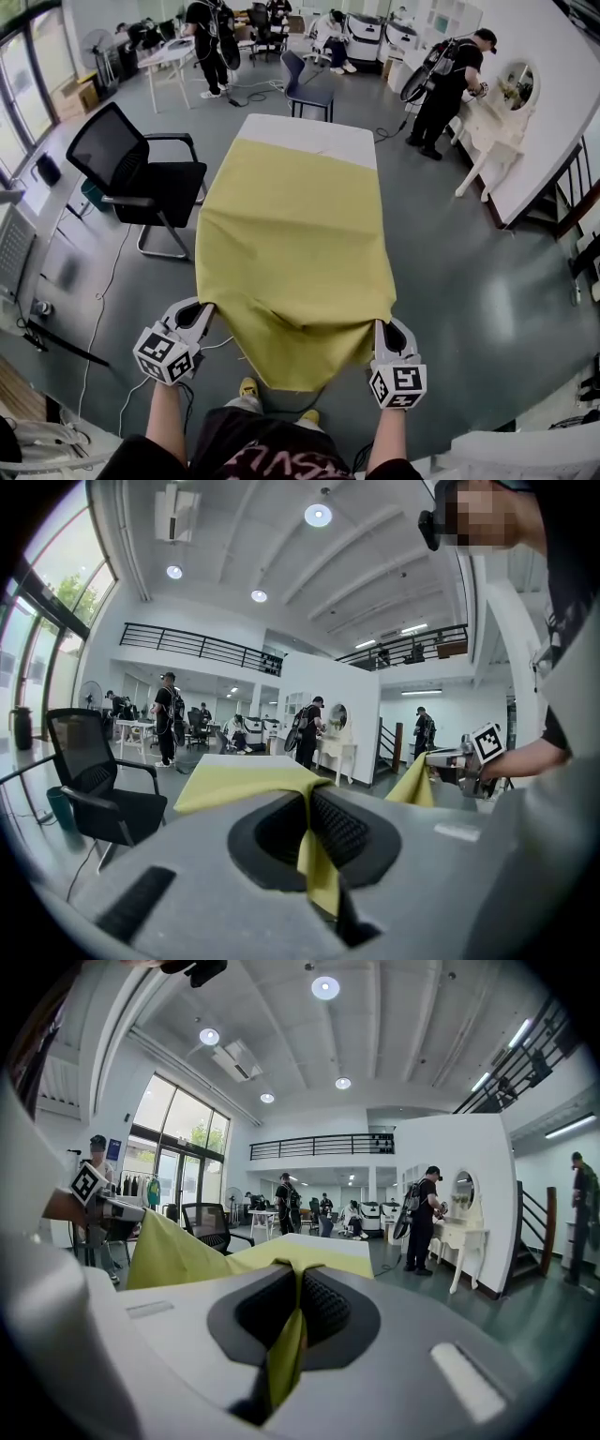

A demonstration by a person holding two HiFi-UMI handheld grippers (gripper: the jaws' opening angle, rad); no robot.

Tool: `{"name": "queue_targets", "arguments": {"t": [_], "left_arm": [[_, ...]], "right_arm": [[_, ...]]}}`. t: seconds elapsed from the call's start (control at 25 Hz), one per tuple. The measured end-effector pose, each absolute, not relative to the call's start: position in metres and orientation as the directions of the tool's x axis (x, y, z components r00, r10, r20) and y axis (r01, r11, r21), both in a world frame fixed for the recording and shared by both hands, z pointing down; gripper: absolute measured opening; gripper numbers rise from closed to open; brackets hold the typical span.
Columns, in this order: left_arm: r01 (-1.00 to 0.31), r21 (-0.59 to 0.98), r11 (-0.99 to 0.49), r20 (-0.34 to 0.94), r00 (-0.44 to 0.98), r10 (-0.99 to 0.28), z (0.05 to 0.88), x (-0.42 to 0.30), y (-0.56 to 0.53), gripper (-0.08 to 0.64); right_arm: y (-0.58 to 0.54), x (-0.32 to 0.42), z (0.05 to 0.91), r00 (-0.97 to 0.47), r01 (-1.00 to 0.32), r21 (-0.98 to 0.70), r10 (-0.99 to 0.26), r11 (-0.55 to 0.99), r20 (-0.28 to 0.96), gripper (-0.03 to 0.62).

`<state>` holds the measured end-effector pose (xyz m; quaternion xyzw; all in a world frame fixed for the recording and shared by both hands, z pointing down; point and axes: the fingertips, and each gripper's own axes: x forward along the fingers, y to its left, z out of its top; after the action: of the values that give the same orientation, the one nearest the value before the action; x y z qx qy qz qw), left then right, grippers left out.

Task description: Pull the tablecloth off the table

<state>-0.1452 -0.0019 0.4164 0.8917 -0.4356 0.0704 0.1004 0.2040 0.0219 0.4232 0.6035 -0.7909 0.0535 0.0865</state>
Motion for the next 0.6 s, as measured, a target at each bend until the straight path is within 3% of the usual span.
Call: {"name": "queue_targets", "arguments": {"t": [0.6], "left_arm": [[-0.825,0.014,-0.565,0.086,0.563,-0.822,0.342,-0.126,0.019,0.005]], "right_arm": [[0.02,0.218,0.343,-0.306,-0.948,0.079,-0.95,0.309,0.056,0.014]]}}
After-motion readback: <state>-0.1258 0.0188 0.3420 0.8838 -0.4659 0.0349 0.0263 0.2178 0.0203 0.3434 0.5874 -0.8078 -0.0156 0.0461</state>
